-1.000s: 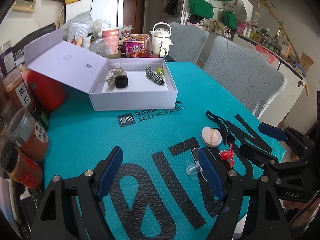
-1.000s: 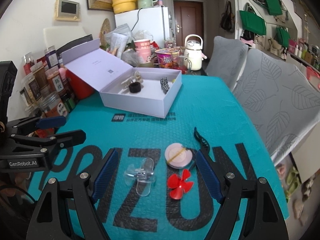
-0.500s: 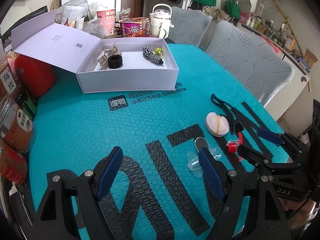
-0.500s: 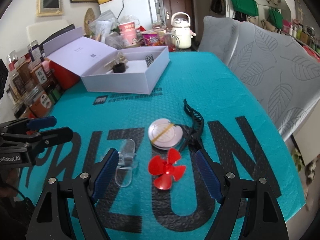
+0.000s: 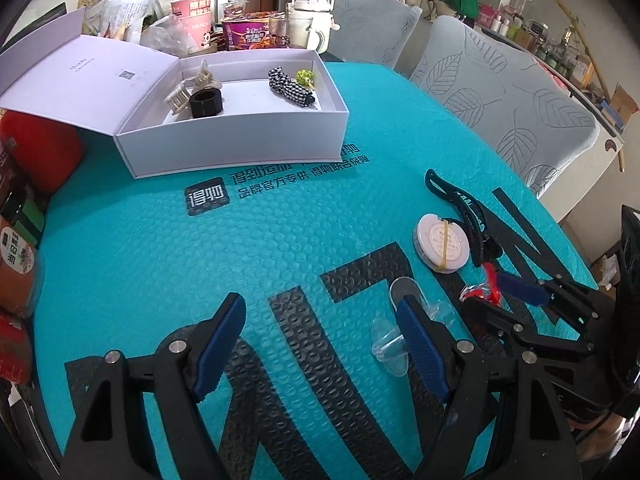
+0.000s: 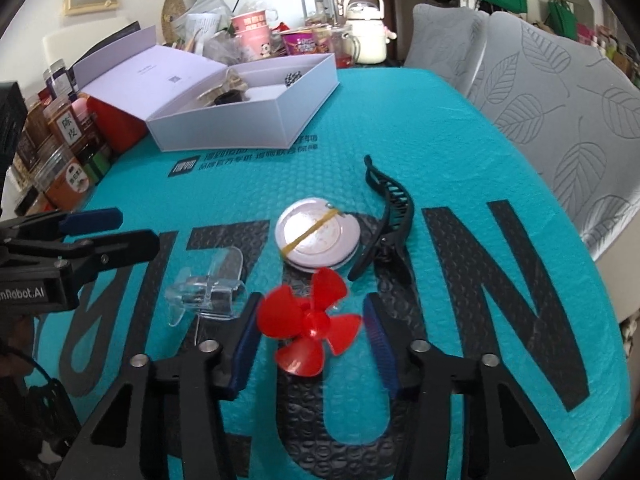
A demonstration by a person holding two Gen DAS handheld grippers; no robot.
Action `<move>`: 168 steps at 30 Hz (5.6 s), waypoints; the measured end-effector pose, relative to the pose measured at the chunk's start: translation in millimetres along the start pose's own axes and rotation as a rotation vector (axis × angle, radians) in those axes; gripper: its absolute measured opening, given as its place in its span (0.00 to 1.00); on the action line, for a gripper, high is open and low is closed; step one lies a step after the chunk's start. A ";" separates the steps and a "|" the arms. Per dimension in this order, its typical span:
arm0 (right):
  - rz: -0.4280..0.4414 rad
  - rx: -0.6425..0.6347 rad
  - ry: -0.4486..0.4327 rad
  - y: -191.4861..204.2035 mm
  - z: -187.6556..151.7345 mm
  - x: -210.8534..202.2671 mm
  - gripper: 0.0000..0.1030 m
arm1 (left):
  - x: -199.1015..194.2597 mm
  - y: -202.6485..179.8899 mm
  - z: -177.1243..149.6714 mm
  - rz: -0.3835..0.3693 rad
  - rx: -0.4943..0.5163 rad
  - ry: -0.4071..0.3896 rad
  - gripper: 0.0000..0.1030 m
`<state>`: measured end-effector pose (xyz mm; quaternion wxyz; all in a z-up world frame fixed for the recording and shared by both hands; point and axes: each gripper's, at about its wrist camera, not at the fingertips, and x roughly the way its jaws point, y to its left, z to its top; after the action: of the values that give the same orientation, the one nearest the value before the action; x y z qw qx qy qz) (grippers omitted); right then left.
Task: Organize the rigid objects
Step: 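Grasp the red plastic fan with the right tool while the left tool reaches the white round container, then close the left tool on the white round container with the yellow band, then lift the white container with the left tool while the right tool holds the red fan, then carry the white container and red fan in both tools toward the white box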
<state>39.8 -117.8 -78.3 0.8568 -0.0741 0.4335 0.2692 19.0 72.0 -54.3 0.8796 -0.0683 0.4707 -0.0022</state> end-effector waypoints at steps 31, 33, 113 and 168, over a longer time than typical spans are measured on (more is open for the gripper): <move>0.039 0.155 0.020 -78.4 -7.2 -17.7 0.55 | 72.7 -99.6 32.8 -0.139 0.250 0.066 0.76; 0.027 0.137 0.022 -76.0 -8.1 -17.7 0.58 | 75.7 -103.5 32.3 -0.122 0.278 0.057 0.76; -0.086 0.055 -0.002 -47.7 -11.2 -9.9 0.41 | 44.8 -58.9 19.4 -0.188 0.191 0.040 0.58; 0.097 -0.070 -0.120 24.7 11.2 -34.6 0.39 | -46.9 -12.0 -7.0 -0.021 0.082 -0.176 0.54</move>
<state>18.2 -106.6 -41.7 0.8639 -0.0667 0.3750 0.3295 -12.2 62.5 -17.8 0.9196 -0.0370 0.3904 -0.0244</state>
